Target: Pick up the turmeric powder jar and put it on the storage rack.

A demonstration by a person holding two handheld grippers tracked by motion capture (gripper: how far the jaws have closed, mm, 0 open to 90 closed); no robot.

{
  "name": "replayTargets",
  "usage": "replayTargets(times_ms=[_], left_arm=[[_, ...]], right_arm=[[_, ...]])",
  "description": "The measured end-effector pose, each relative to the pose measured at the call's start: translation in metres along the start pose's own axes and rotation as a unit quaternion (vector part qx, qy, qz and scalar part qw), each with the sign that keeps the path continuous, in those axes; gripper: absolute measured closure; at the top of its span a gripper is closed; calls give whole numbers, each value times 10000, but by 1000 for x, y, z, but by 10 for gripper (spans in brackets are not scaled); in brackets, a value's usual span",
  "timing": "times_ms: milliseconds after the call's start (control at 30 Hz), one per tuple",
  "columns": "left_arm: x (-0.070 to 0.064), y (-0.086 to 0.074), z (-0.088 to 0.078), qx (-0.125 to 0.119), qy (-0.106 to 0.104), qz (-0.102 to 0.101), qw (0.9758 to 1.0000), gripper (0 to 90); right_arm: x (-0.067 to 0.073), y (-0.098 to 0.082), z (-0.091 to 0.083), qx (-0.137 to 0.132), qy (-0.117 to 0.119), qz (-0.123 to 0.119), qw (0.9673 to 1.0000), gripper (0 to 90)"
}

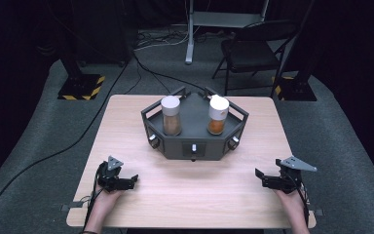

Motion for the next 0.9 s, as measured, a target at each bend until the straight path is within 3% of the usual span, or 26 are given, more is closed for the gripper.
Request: replayTargets(times_ms=[200, 367, 900], left_arm=[[0, 0, 0, -4, -8, 9, 10000, 44], [0, 0, 0, -5, -15, 9, 10000, 44], [0, 0, 0, -3, -17, 12, 10000, 44]], right_arm=[[-7, -9, 1, 119, -51, 20, 9999, 23], [-12, -14, 6, 243, -47, 214, 9995, 29], [-6, -10, 22, 839, -128, 4, 9964, 37]])
Point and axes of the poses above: each handheld gripper's, and its own axes: z roughly forward along the jaws, y roughly out of its top, x roughly to its left, the point moved 1 cm from there along z, roughly forward along the jaws, and after that the axes turned 6 degrees about z, right-handed, at the moved point
